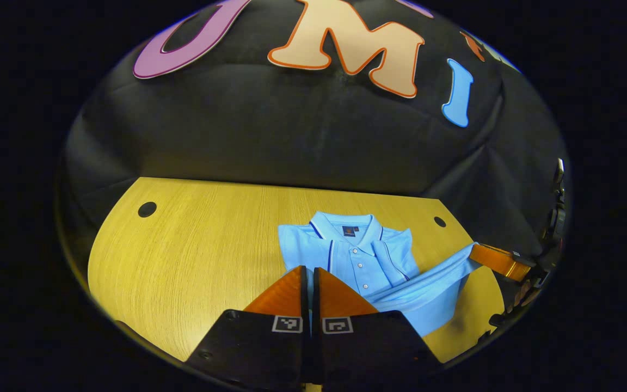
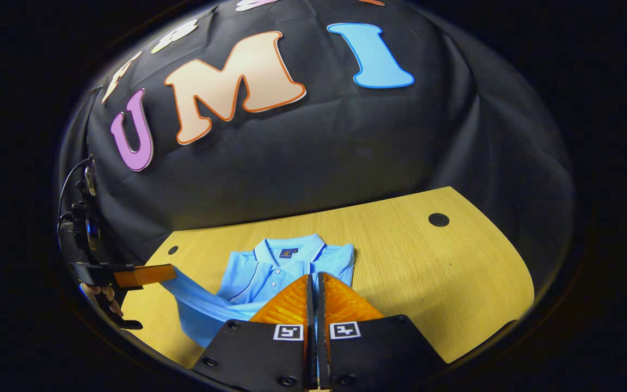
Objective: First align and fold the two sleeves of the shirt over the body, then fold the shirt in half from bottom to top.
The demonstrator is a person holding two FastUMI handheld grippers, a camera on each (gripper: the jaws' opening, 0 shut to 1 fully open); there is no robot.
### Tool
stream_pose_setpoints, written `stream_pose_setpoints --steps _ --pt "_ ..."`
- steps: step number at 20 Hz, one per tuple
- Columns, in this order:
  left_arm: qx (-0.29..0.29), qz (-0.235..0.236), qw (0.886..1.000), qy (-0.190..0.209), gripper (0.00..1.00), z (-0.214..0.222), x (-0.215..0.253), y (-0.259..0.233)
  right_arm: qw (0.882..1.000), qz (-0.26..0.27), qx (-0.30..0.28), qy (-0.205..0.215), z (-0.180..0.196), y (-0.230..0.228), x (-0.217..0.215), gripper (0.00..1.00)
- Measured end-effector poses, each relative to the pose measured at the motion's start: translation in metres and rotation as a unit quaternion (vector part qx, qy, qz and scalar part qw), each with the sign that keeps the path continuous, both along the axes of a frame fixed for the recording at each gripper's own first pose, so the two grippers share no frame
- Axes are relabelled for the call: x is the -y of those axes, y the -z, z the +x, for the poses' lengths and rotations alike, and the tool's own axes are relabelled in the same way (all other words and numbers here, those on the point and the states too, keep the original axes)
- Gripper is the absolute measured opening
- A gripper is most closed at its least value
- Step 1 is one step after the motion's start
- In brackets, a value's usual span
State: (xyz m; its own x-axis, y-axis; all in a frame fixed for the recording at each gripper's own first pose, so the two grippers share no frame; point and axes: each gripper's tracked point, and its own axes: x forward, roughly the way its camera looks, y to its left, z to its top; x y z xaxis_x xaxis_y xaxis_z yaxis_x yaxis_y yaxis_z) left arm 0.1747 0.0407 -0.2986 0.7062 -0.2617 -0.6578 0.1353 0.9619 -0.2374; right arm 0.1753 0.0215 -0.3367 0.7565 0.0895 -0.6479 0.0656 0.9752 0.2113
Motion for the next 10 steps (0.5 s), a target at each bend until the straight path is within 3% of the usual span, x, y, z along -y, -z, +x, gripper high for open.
stream_pose_setpoints --steps 5,10 --pt "0.000 0.012 1.000 0.009 0.00 0.048 -0.008 0.027 0.999 -0.010 -0.017 0.032 0.049 0.041 0.006 0.03" --pt "-0.010 0.031 0.999 -0.005 0.00 0.078 -0.018 0.055 0.997 -0.028 -0.033 0.060 0.068 0.068 0.017 0.03"
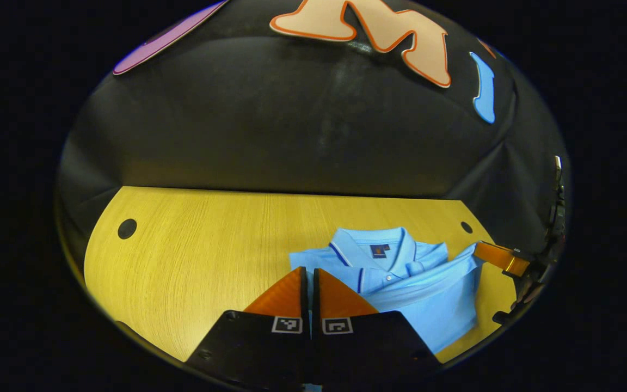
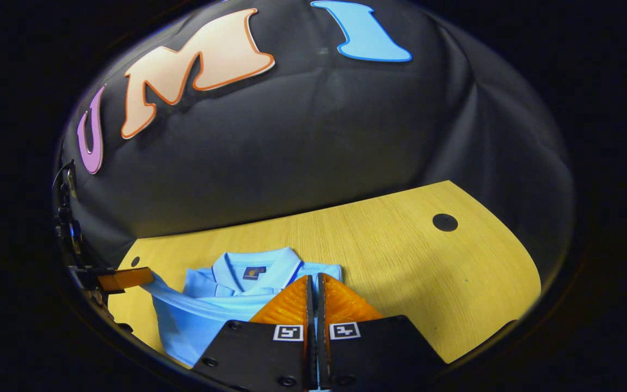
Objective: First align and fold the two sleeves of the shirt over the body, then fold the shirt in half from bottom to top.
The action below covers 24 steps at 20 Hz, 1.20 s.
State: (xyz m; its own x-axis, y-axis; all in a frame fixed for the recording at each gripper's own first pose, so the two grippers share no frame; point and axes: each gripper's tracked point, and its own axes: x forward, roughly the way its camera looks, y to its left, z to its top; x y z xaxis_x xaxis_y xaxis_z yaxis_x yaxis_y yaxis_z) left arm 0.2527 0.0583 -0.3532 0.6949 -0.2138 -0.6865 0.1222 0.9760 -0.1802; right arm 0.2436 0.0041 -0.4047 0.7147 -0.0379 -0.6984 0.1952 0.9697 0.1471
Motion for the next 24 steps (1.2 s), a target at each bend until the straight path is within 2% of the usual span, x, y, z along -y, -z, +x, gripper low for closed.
stream_pose_setpoints --steps 1,2,3,5,6,7,9,12,17,18,20,22,24 --pt "0.005 -0.005 1.000 -0.002 0.00 0.001 0.002 -0.002 1.000 -0.007 0.004 0.004 0.000 -0.001 0.002 0.05" --pt "0.016 -0.010 1.000 -0.011 0.01 0.002 0.000 -0.008 1.000 -0.018 0.016 0.004 0.002 -0.005 0.005 0.12" --pt "0.028 -0.020 0.999 -0.010 0.22 0.001 0.004 -0.018 0.999 -0.024 0.029 0.003 0.002 -0.017 0.005 0.41" --pt "0.071 -0.004 0.997 -0.018 0.74 0.005 -0.001 -0.037 0.998 -0.032 0.051 -0.005 0.001 -0.038 0.004 1.00" --pt "0.087 0.014 0.996 -0.020 1.00 -0.003 -0.004 -0.053 0.997 -0.035 0.062 -0.008 -0.003 -0.049 0.003 0.98" --pt "0.106 0.033 0.994 -0.019 0.95 -0.008 -0.004 -0.064 0.997 -0.038 0.073 -0.009 -0.008 -0.063 0.002 0.98" --pt "0.133 0.053 0.989 -0.025 0.96 -0.024 -0.002 -0.089 0.994 -0.037 0.099 -0.011 -0.020 -0.093 -0.001 0.98" --pt "0.154 0.042 0.987 -0.037 0.96 -0.059 0.009 -0.126 0.988 -0.060 0.138 -0.020 -0.048 -0.140 0.001 0.98" --pt "0.211 0.040 0.975 -0.060 0.96 -0.111 0.009 -0.198 0.969 -0.101 0.214 -0.068 -0.110 -0.221 -0.011 0.98" --pt "0.220 0.046 0.972 -0.063 0.96 -0.123 0.008 -0.210 0.966 -0.105 0.225 -0.077 -0.124 -0.232 -0.013 0.94" --pt "0.247 0.060 0.964 -0.077 0.96 -0.146 0.001 -0.235 0.961 -0.111 0.233 -0.094 -0.152 -0.249 -0.014 0.98" --pt "0.265 0.054 0.959 -0.089 0.95 -0.172 0.005 -0.257 0.958 -0.117 0.242 -0.101 -0.173 -0.263 -0.013 1.00" --pt "0.269 0.045 0.958 -0.090 0.95 -0.197 0.012 -0.269 0.956 -0.112 0.251 -0.104 -0.194 -0.274 -0.014 0.99"
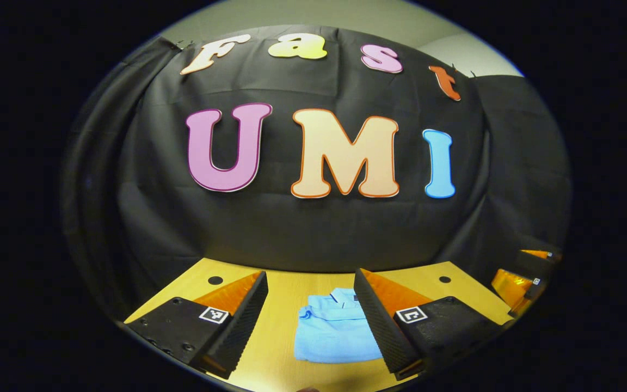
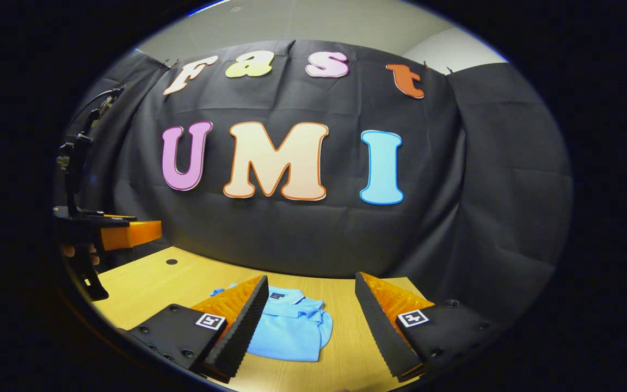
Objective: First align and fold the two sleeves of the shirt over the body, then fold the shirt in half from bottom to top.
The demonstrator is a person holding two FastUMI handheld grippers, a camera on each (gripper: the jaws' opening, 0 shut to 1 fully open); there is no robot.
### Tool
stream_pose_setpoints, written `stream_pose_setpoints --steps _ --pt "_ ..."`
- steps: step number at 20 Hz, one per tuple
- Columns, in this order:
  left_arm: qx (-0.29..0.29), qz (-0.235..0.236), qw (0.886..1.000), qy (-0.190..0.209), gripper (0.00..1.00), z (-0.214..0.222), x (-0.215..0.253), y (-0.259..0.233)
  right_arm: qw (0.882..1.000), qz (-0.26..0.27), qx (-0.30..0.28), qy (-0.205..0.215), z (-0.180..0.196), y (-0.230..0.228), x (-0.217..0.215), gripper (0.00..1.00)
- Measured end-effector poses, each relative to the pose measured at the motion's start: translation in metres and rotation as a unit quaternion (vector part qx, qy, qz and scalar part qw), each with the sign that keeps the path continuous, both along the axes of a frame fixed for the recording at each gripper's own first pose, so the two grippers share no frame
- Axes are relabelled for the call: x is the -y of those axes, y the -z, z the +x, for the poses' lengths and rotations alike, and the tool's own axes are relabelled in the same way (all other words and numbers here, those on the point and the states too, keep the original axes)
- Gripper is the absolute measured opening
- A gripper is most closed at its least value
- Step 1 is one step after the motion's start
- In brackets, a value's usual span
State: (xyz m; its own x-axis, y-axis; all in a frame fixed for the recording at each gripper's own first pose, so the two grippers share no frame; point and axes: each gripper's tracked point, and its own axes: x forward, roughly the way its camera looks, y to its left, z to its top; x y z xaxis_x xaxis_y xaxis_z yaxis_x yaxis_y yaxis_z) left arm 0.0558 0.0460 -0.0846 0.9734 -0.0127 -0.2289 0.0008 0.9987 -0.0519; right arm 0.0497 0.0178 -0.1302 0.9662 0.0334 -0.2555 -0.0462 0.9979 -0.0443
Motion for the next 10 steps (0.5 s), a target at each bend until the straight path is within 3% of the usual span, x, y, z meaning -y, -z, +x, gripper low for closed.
stream_pose_setpoints --steps 6,10 --pt "0.012 0.006 1.000 0.003 0.95 -0.056 0.004 -0.013 1.000 0.029 0.008 -0.008 -0.046 -0.019 -0.007 0.98" --pt "0.014 0.006 1.000 0.010 0.95 -0.070 0.012 -0.023 0.999 0.043 0.012 -0.008 -0.060 -0.028 -0.005 0.99"
